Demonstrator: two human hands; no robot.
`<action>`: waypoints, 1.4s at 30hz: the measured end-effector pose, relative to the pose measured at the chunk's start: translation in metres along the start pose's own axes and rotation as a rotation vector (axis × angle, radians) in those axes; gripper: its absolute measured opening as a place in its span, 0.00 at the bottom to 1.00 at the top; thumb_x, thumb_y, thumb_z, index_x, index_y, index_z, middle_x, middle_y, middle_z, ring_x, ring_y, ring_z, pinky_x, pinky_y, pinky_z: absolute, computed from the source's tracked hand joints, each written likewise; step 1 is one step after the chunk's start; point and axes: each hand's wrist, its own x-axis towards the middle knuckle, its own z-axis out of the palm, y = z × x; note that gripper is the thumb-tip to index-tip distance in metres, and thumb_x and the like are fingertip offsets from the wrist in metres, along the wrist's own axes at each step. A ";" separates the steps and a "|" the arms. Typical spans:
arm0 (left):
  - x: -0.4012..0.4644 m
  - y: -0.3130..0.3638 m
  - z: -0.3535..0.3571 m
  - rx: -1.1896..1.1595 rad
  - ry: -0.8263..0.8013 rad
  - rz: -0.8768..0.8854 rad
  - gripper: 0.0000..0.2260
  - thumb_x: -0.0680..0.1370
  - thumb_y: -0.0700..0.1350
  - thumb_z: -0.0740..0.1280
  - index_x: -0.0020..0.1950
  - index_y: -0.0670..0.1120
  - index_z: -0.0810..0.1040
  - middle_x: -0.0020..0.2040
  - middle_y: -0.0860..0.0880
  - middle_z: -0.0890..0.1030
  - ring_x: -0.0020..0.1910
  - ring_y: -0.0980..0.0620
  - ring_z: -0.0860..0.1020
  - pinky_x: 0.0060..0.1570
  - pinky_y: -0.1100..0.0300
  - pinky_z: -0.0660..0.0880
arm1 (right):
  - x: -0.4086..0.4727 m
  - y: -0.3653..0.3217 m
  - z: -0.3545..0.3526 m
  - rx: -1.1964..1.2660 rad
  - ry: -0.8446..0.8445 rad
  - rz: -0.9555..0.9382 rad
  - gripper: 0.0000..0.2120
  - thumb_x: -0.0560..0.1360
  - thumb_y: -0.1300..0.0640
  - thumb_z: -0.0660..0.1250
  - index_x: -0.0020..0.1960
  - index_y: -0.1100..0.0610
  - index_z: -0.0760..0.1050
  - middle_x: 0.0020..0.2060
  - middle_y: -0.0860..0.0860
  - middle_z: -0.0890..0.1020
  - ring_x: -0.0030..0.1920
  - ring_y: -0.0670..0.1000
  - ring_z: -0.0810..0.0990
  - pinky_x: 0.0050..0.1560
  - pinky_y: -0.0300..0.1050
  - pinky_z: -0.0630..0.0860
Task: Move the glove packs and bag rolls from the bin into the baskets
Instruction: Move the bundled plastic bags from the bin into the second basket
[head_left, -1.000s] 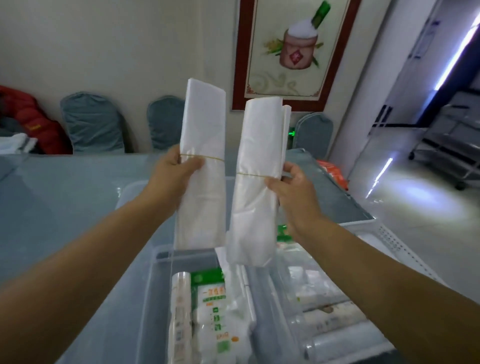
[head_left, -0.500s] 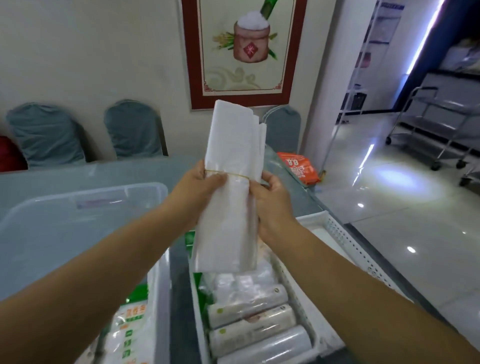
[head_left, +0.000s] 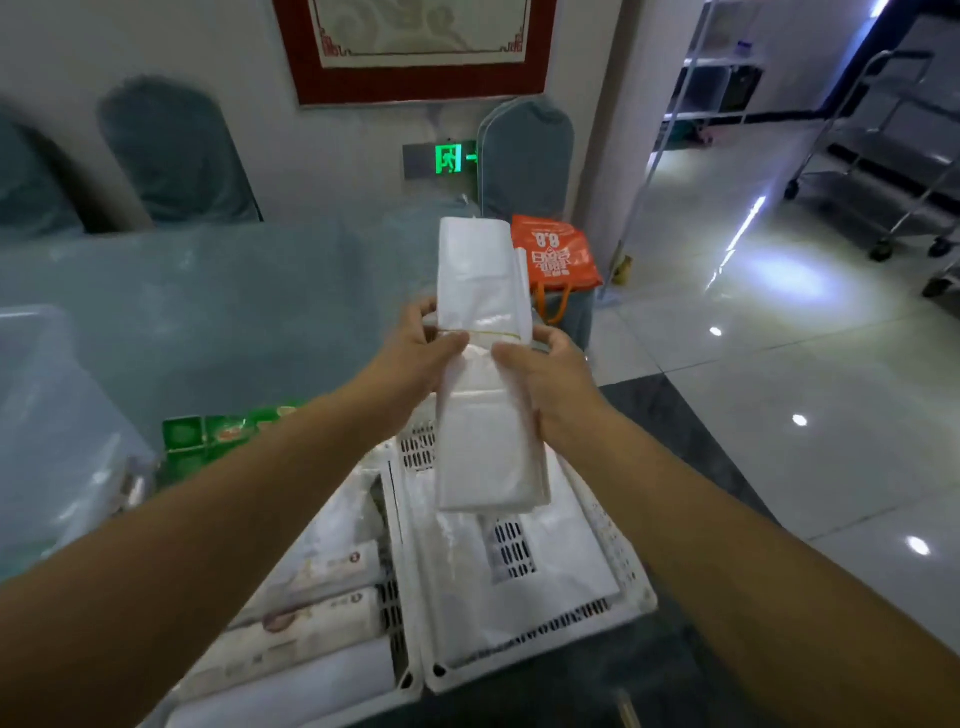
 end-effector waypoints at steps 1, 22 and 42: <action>0.004 -0.010 0.007 0.001 -0.008 -0.036 0.19 0.78 0.41 0.62 0.67 0.45 0.61 0.48 0.49 0.74 0.43 0.53 0.77 0.35 0.63 0.76 | 0.006 0.002 -0.015 -0.029 0.028 0.012 0.17 0.66 0.63 0.73 0.52 0.52 0.73 0.45 0.53 0.82 0.43 0.54 0.83 0.45 0.53 0.82; -0.006 -0.167 0.128 0.232 0.155 -0.533 0.14 0.72 0.42 0.69 0.54 0.40 0.71 0.46 0.45 0.79 0.38 0.51 0.77 0.30 0.61 0.71 | 0.016 0.052 -0.192 -0.196 0.296 0.094 0.23 0.67 0.60 0.74 0.58 0.50 0.71 0.50 0.49 0.82 0.46 0.51 0.83 0.44 0.51 0.81; -0.043 -0.111 0.015 0.174 0.282 -0.235 0.08 0.74 0.43 0.66 0.51 0.53 0.77 0.46 0.52 0.82 0.44 0.50 0.80 0.43 0.52 0.79 | 0.006 0.088 -0.108 -0.530 0.027 0.059 0.22 0.68 0.62 0.72 0.58 0.51 0.69 0.48 0.49 0.80 0.45 0.47 0.80 0.44 0.43 0.79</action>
